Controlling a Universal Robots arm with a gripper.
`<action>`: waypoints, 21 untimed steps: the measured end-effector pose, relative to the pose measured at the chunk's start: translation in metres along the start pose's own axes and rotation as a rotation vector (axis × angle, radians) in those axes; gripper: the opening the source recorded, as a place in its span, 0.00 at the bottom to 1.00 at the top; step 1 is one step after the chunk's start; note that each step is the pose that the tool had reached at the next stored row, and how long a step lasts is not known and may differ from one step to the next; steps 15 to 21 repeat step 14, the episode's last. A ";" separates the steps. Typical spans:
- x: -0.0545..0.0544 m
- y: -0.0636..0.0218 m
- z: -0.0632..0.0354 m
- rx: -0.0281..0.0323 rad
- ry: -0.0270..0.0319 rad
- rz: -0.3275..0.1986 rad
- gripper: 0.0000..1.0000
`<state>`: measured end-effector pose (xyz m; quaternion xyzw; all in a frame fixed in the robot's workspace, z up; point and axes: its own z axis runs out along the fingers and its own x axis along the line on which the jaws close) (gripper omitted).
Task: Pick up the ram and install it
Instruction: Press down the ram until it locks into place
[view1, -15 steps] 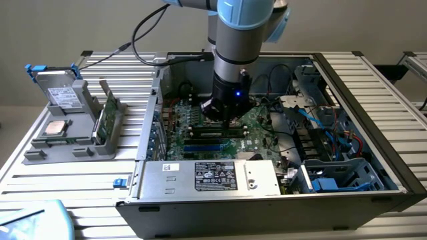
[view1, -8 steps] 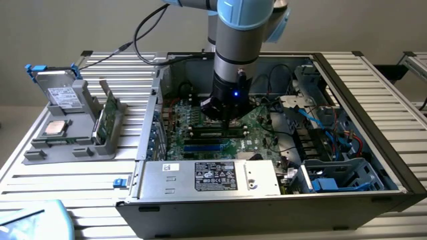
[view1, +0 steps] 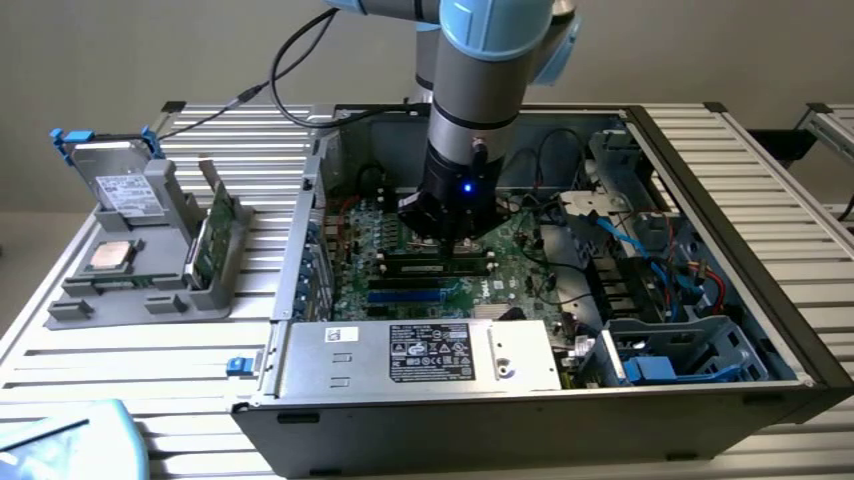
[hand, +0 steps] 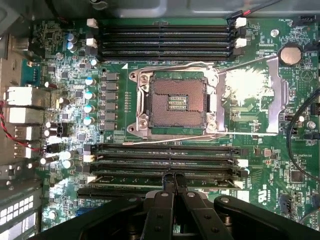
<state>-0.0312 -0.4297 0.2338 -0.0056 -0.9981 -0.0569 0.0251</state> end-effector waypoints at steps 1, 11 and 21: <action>0.000 0.0000 0.0000 -0.0004 0.0003 0.009 0.11; 0.000 -0.0001 -0.0001 -0.0015 0.0002 0.051 0.11; 0.000 -0.0001 -0.0001 -0.0015 0.0001 0.051 0.11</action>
